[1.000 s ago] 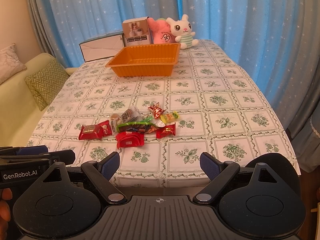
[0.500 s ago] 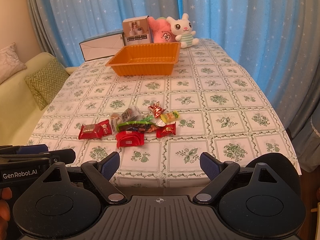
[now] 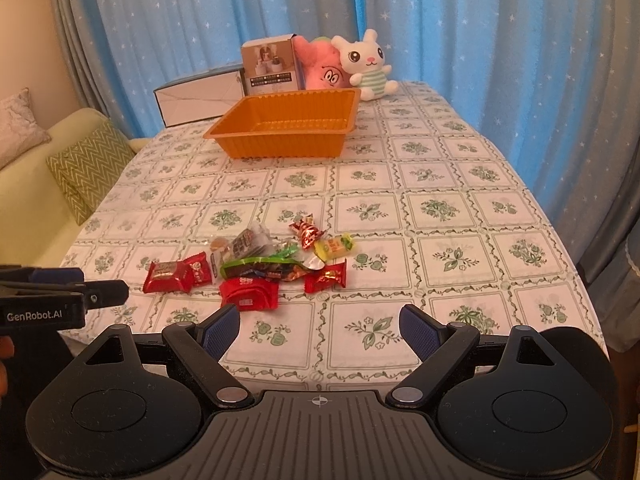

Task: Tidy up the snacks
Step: 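Grasp the red-and-gold wrapped candy with the left gripper while the right grasps a red packet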

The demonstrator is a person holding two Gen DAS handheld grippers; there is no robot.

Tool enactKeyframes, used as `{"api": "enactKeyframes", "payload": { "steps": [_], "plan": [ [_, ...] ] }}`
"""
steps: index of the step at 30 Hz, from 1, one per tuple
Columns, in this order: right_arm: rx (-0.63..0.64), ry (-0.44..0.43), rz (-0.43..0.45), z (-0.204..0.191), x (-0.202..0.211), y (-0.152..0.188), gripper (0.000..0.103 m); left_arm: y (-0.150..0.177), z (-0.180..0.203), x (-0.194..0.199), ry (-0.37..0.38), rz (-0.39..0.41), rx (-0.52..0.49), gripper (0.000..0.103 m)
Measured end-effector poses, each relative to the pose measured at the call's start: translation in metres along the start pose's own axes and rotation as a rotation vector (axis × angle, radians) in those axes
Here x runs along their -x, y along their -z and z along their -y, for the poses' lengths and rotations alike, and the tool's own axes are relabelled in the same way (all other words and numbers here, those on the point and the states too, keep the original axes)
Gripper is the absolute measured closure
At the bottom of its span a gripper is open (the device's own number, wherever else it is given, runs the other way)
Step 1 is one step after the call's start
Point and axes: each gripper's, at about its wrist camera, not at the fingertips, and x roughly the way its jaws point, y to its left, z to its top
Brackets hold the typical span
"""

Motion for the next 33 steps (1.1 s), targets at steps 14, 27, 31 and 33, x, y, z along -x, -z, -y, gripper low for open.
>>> {"api": "enactKeyframes", "payload": {
  "steps": [14, 27, 31, 33],
  "plan": [
    [0.08, -0.135, -0.06, -0.024, -0.077, 0.0, 0.016, -0.012, -0.027, -0.091, 0.145, -0.069, -0.51, 0.043],
    [0.11, -0.187, -0.1, -0.039, -0.134, 0.004, 0.03, -0.022, -0.038, -0.139, 0.251, -0.214, -0.5, 0.078],
    [0.101, -0.164, -0.096, -0.045, -0.145, 0.001, 0.03, -0.019, -0.044, -0.131, 0.207, -0.223, -0.332, 0.08],
    [0.101, -0.142, -0.1, -0.048, -0.149, 0.001, 0.03, -0.016, -0.044, -0.129, 0.187, -0.211, -0.274, 0.08]
  ]
}}
